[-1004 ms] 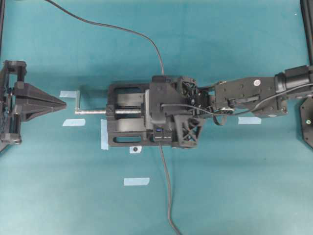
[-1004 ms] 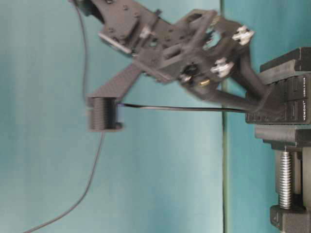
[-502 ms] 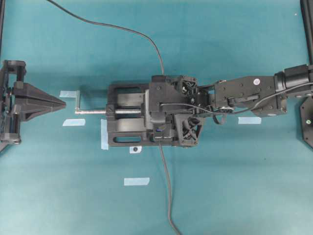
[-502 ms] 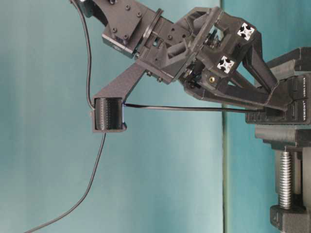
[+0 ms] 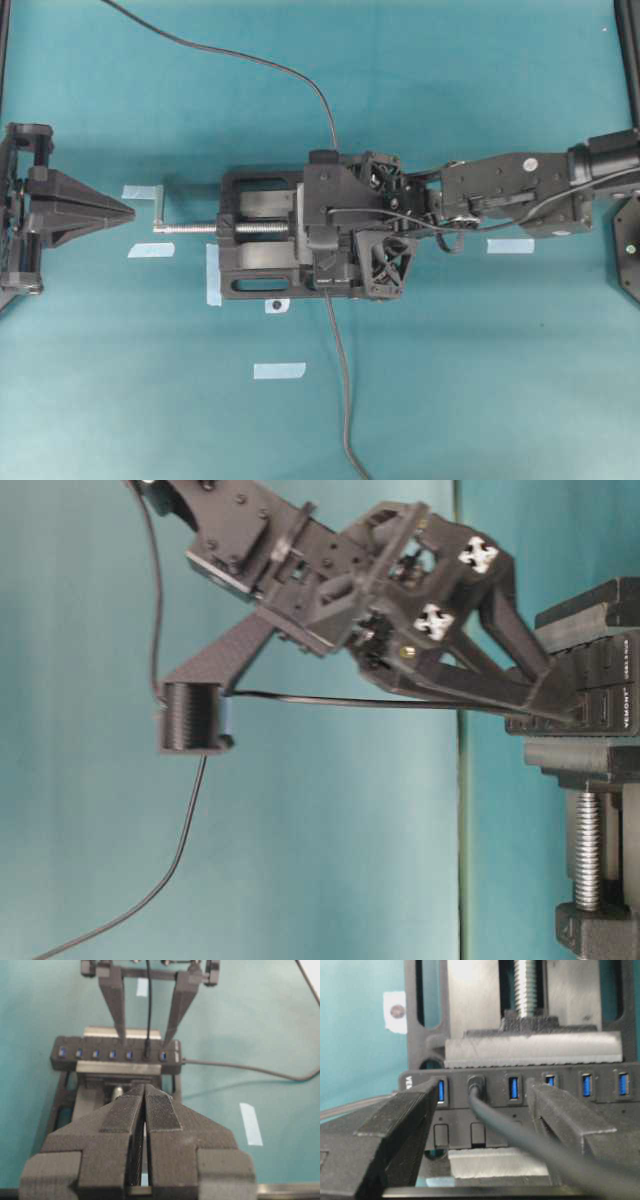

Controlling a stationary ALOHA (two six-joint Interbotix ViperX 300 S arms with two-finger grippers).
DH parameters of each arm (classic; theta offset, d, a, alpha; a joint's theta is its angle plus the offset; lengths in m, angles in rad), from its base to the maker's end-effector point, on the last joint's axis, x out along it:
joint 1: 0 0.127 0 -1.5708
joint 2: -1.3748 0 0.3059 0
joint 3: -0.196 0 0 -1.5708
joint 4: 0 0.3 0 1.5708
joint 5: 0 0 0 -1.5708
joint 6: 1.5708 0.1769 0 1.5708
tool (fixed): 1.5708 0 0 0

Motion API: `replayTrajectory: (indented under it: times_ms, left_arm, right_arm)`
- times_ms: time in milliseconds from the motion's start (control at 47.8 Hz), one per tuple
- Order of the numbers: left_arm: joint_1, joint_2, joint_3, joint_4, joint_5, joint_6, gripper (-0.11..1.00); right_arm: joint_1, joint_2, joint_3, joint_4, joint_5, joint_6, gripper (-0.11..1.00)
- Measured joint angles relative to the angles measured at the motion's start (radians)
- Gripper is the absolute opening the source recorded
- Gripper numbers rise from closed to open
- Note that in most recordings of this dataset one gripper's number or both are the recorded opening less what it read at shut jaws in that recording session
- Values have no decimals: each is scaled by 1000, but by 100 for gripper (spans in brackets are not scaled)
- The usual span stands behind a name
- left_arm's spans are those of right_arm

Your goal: Insert the USB into the second port from the front of the fixed hub.

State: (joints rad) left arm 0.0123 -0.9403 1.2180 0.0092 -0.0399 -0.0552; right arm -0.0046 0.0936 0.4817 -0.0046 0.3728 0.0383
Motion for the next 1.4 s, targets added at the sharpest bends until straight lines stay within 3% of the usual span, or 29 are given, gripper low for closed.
replayTrajectory:
  times_ms: [1401]
  left_arm:
    - [0, -2, 0, 0, 0, -2, 0]
  right_arm:
    - [15, -161, 143, 5, -123, 0, 81]
